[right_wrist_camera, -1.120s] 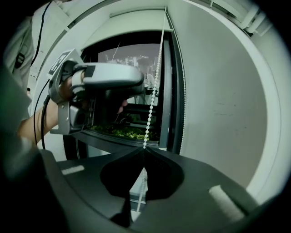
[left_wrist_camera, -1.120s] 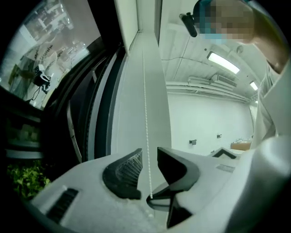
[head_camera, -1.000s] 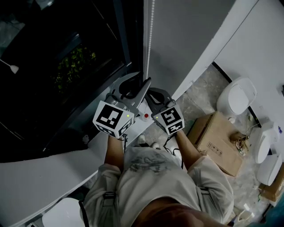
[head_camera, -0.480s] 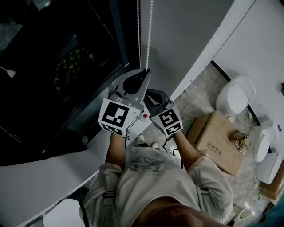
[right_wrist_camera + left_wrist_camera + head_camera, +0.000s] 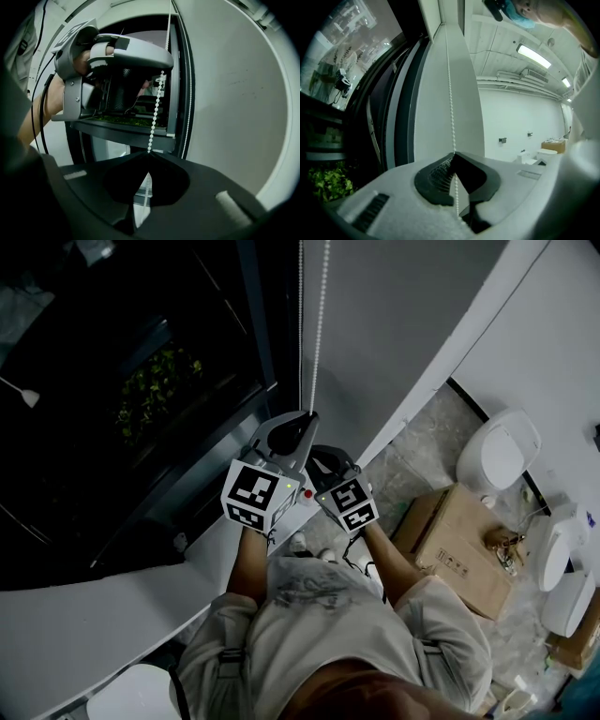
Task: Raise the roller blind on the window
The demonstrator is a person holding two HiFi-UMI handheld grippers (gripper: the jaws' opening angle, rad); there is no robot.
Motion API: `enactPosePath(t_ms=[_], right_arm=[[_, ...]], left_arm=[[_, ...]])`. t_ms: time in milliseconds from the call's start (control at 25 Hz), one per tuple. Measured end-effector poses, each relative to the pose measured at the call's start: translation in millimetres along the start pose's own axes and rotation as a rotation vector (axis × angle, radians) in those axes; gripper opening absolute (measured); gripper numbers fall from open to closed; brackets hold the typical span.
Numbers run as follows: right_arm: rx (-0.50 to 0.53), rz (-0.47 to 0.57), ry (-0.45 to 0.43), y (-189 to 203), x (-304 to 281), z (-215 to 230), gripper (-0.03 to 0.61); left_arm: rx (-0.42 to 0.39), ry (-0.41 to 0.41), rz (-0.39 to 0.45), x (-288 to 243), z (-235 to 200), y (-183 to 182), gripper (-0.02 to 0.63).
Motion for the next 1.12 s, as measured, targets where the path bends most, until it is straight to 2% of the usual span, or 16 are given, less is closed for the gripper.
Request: enactPosePath(t_ms=[320, 1120], right_arm=[[-0.022, -0.079, -0.009, 32.3, -9.1, -1.5, 0.011], [-0.030, -0.197, -0.024, 79.7, -23.2, -7.6, 0.011]], left_arm=[[0.046, 0.003, -0.068, -6.3, 0.8, 34.1, 0.012], [0.116, 0.004, -0.152, -5.2, 1.1, 89.2, 0.012]])
Point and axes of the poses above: the fingertips, and each gripper's own axes: x backward along the fingers, z to its right, y out of its underside, the point moved 8 cm from there along x, backward along the fingers, and after that the axes turned 1 degree about y, right-handed, at the moved point
